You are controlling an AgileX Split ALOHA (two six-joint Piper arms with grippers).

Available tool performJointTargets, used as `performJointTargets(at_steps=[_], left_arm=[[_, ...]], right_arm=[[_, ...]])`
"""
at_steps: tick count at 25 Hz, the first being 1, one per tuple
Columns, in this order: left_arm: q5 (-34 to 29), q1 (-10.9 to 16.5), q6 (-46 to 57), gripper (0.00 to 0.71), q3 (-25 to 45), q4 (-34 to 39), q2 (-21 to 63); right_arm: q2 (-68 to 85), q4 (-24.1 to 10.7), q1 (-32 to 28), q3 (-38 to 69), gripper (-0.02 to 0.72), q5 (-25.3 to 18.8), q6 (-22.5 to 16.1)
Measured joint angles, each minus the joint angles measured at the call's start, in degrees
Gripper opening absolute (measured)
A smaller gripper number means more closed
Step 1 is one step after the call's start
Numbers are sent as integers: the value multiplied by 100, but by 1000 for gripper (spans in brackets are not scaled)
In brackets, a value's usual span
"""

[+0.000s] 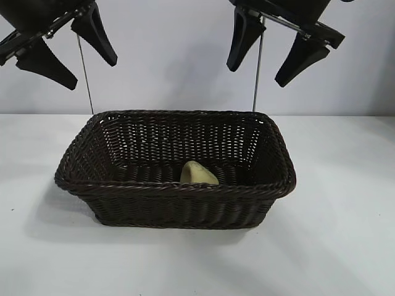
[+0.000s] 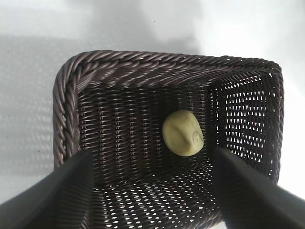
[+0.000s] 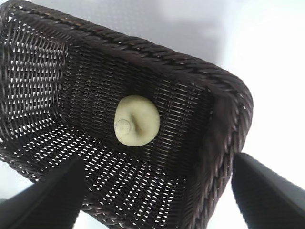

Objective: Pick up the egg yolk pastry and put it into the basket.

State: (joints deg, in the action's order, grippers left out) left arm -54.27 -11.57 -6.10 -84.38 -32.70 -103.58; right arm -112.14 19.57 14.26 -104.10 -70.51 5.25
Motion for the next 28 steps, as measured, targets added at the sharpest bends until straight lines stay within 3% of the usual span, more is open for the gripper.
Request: performJointTargets(at_steps=[28], left_arm=[[0, 0, 0, 508, 0, 0, 0]], right_arm=[[1, -103, 0, 0, 602, -6, 14]])
